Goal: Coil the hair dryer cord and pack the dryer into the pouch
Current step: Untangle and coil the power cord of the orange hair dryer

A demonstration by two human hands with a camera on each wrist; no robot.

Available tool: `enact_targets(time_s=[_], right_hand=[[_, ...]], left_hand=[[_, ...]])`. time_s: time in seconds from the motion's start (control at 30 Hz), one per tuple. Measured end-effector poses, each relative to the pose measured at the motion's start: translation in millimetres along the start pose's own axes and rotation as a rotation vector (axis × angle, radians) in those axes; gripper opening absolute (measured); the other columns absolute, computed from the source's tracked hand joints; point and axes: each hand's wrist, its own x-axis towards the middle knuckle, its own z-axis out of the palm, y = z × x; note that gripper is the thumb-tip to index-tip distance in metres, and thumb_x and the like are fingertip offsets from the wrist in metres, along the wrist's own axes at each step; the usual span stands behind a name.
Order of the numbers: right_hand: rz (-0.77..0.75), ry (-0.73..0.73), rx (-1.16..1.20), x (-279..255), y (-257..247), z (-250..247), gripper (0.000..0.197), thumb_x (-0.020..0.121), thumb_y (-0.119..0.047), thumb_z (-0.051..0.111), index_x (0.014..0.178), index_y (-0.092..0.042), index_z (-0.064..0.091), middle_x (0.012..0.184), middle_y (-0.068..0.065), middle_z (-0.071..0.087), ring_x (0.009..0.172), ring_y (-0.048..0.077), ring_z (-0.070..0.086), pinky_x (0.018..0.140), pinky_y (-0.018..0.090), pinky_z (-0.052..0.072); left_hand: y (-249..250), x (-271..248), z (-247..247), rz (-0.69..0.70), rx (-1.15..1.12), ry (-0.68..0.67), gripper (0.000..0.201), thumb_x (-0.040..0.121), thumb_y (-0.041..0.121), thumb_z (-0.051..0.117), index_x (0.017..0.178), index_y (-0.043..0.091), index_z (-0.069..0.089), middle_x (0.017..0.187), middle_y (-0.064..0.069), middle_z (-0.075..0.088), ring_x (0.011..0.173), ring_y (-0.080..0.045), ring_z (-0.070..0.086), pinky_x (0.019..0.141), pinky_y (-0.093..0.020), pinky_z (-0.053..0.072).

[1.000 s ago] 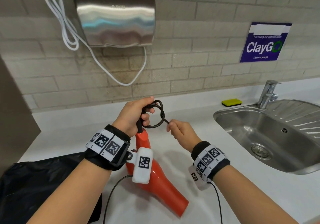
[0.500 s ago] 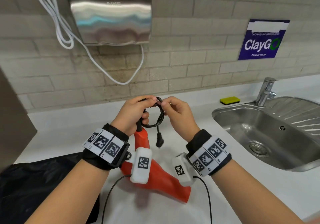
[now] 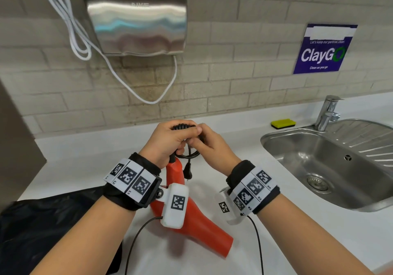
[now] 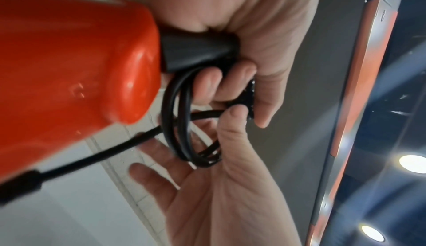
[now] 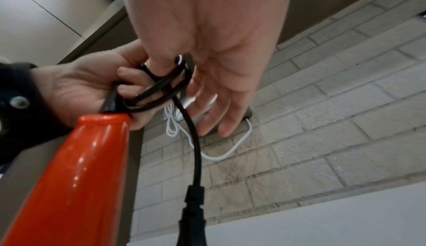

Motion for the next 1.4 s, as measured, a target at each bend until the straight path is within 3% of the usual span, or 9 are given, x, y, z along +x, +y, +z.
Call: enact_targets(time_s=[0.13, 0.2, 0.37, 0.57, 0.67, 0.8, 0.97, 1.2, 1.4], right_hand=[[0.102, -0.147, -0.001, -3, 5, 0, 0.033, 0.094, -0.036, 0.037, 0.094, -0.009, 0.055, 0.085, 0.02, 0.061, 0.07, 0.024, 0.063, 0.076, 0.036, 0.048], [0.155, -0.154, 0.02, -4, 6, -3, 0.032, 0.097, -0.034, 0.037, 0.082, -0.012, 0.055, 0.067, 0.007, 0.047, 0.053, 0.011, 0.05, 0.062, 0.031, 0.045], [0.218, -0.053, 0.141, 0, 6, -17, 0.029, 0.08, -0.032, 0.039, 0.06, -0.016, 0.053, 0.053, -0.008, 0.033, 0.048, 0.008, 0.025, 0.052, 0.025, 0.021], [0.111, 0.152, -0.051, 11, -6, -23, 0.035, 0.096, -0.017, 0.04, 0.061, -0.018, 0.044, 0.051, -0.003, 0.029, 0.036, 0.003, 0.029, 0.043, 0.018, 0.024], [0.029, 0.251, -0.09, 13, -16, -21, 0.036, 0.096, -0.017, 0.04, 0.061, -0.02, 0.043, 0.05, -0.005, 0.033, 0.037, 0.001, 0.036, 0.041, 0.012, 0.026], [-0.08, 0.291, -0.125, 13, -29, -13, 0.03, 0.095, -0.014, 0.042, 0.065, -0.012, 0.048, 0.054, -0.005, 0.037, 0.047, 0.001, 0.037, 0.049, 0.015, 0.031], [-0.138, 0.271, -0.145, 12, -34, -9, 0.028, 0.095, -0.014, 0.043, 0.073, 0.001, 0.052, 0.061, -0.001, 0.044, 0.057, 0.007, 0.038, 0.055, 0.019, 0.032], [-0.051, 0.075, -0.234, 8, -22, -21, 0.023, 0.09, -0.025, 0.038, 0.08, -0.014, 0.055, 0.068, -0.004, 0.046, 0.066, 0.015, 0.044, 0.063, 0.026, 0.036], [0.076, 0.026, -0.387, -1, 2, -26, 0.013, 0.091, -0.009, 0.048, 0.086, -0.007, 0.06, 0.092, 0.009, 0.052, 0.074, 0.019, 0.052, 0.062, 0.007, 0.039]], left_hand=[[0, -1, 2, 0.018, 0.015, 0.033, 0.007, 0.081, 0.003, 0.064, 0.077, 0.009, 0.067, 0.057, 0.001, 0.056, 0.035, -0.006, 0.034, 0.036, -0.018, 0.028], [0, 0, 1, 0.005, 0.016, 0.077, 0.011, 0.082, 0.004, 0.062, 0.076, 0.011, 0.068, 0.061, 0.002, 0.058, 0.035, -0.007, 0.03, 0.037, -0.018, 0.027], [1, 1, -5, -0.026, 0.018, 0.088, 0.011, 0.082, 0.006, 0.061, 0.073, 0.01, 0.067, 0.069, 0.0, 0.057, 0.034, -0.006, 0.027, 0.037, -0.017, 0.024], [1, -3, -1, 0.014, 0.129, 0.0, 0.008, 0.081, 0.016, 0.068, 0.073, 0.013, 0.068, 0.062, 0.002, 0.061, 0.033, -0.007, 0.029, 0.037, -0.017, 0.025], [-2, -2, 0, 0.033, 0.165, 0.015, 0.004, 0.078, 0.014, 0.07, 0.08, 0.011, 0.068, 0.061, -0.005, 0.053, 0.033, -0.007, 0.031, 0.037, -0.017, 0.027], [-3, -3, 0, 0.054, 0.287, 0.014, 0.013, 0.077, 0.016, 0.072, 0.089, 0.012, 0.069, 0.043, 0.01, 0.044, 0.034, -0.006, 0.035, 0.039, -0.018, 0.031], [-3, -5, -2, 0.049, 0.2, 0.026, 0.009, 0.079, 0.014, 0.068, 0.081, 0.006, 0.071, 0.056, -0.009, 0.046, 0.036, -0.01, 0.031, 0.04, -0.02, 0.028], [-3, -1, -7, 0.023, 0.069, 0.178, 0.009, 0.082, 0.015, 0.066, 0.084, 0.006, 0.068, 0.073, -0.007, 0.065, 0.033, -0.007, 0.031, 0.038, -0.019, 0.029], [-5, 2, -11, 0.005, 0.011, 0.212, 0.008, 0.084, 0.013, 0.064, 0.077, 0.01, 0.066, 0.077, -0.012, 0.066, 0.031, -0.006, 0.03, 0.037, -0.019, 0.031]])
